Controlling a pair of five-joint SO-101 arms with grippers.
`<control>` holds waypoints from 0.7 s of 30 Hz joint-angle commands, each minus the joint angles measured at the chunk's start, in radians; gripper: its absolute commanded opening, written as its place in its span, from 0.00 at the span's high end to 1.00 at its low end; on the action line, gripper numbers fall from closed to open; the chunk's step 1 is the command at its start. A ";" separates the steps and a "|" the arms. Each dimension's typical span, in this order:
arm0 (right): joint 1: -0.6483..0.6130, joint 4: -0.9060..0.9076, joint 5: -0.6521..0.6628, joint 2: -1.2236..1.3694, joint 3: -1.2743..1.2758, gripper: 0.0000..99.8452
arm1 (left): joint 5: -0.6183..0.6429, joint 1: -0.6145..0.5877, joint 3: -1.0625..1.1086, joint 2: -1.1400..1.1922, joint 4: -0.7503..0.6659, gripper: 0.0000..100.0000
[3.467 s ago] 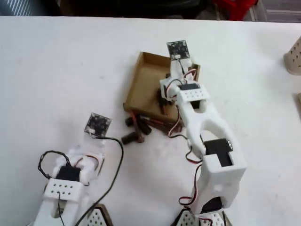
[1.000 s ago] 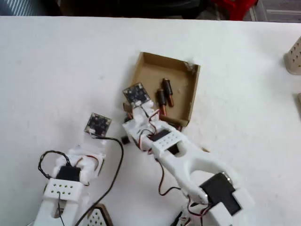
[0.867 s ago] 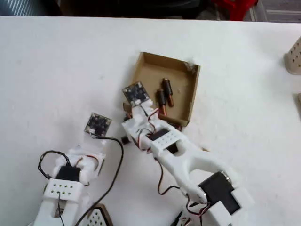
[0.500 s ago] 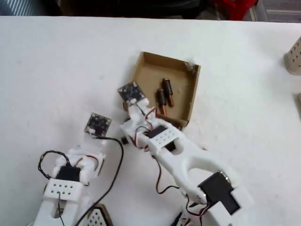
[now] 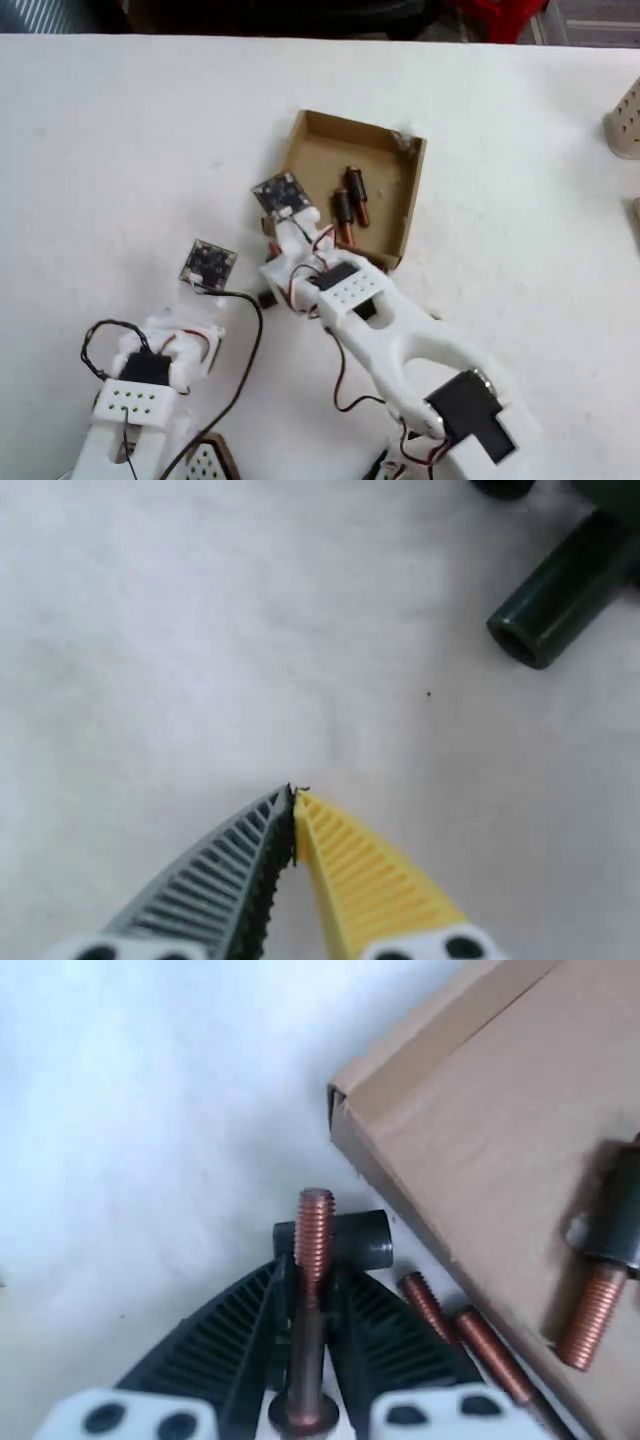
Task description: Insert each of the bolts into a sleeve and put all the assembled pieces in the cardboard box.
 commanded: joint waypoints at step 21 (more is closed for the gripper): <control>0.432 0.677 0.592 -0.670 0.071 0.98 | -0.011 -0.007 -0.064 -0.012 -0.002 0.98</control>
